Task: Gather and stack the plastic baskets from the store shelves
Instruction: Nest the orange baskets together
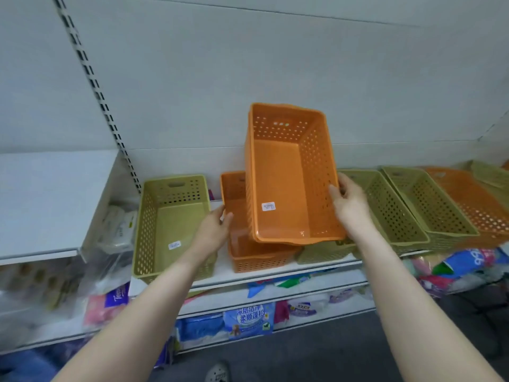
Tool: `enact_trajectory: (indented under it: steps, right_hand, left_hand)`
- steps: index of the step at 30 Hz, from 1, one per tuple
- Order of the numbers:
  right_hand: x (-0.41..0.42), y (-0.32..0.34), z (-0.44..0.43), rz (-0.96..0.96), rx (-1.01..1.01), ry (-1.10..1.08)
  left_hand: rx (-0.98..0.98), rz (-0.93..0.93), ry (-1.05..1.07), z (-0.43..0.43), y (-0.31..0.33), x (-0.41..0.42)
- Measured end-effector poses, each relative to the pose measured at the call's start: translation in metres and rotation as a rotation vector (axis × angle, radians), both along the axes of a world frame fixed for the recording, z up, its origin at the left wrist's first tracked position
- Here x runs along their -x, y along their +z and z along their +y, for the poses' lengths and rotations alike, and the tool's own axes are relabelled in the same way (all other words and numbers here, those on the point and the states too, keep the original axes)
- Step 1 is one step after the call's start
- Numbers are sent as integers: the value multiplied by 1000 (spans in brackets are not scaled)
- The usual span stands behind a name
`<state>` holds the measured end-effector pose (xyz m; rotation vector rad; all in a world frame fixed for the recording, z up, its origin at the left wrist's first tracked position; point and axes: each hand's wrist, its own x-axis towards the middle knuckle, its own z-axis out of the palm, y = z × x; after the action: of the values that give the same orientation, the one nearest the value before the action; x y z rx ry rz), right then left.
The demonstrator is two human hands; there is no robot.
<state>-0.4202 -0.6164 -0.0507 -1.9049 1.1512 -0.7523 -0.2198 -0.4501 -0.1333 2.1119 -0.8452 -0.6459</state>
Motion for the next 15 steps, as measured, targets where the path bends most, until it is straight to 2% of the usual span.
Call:
enact_trajectory:
  steps: [9,15]
  right_hand:
    - [-59,-6,-20,260,54,108]
    - [-77,-29,-24,406,-135,116]
  left_hand:
    - [140,566,108,-13,-2,-25]
    - [103,662,85,-14,-7,-42]
